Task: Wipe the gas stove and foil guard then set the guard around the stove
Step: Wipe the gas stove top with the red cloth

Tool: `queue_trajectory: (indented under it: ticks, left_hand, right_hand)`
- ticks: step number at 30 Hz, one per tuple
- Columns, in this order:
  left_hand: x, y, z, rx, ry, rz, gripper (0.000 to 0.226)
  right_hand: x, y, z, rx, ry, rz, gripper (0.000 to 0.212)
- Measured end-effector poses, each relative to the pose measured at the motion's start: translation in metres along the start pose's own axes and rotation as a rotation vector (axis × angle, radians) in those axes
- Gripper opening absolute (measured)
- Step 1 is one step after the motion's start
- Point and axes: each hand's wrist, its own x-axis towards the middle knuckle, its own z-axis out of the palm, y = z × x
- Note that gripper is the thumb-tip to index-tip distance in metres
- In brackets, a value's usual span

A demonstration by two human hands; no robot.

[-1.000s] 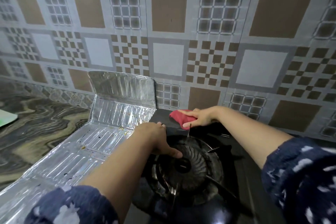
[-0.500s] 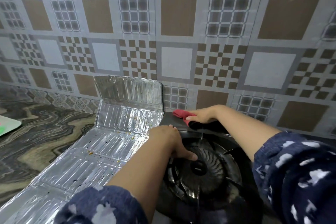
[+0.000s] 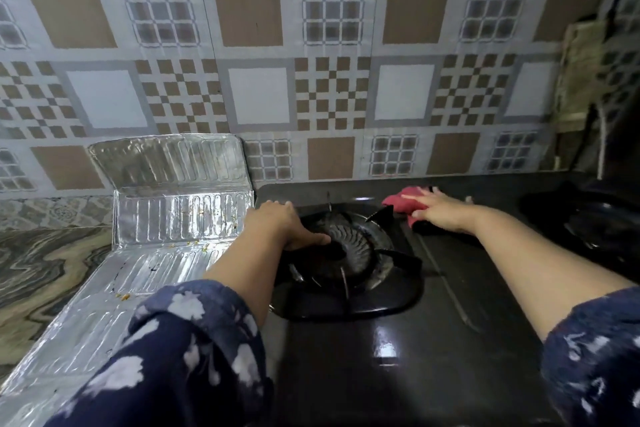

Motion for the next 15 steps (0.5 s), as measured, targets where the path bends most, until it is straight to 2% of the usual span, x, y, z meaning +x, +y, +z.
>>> queue_trajectory:
  ticks: [2, 7, 10, 13, 15]
  left_hand:
    - [-0.01, 0.001, 0.004, 0.012, 0.077, 0.053, 0.109]
    - [-0.033, 0.012, -0.004, -0.154, 0.176, 0.219, 0.059]
    - [-0.054, 0.03, -0.02, -0.226, 0.216, 0.333, 0.048]
    - [-0.077, 0.054, -0.028, -0.324, 0.153, 0.442, 0.044]
    - [-0.091, 0.07, -0.024, -0.307, 0.088, 0.503, 0.041]
  right_hand:
    - [-0.027, 0.004, 0.011, 0.008, 0.031, 0.05, 0.052]
    - [-0.083, -0.002, 0.03, 0.033, 0.053, 0.103, 0.052]
    - [-0.109, -0.007, 0.035, 0.04, 0.045, 0.118, 0.053]
    - [-0.132, -0.011, 0.042, 0.036, 0.063, 0.138, 0.055]
    - [-0.147, -0.014, 0.049, -0.009, 0.087, 0.147, 0.057]
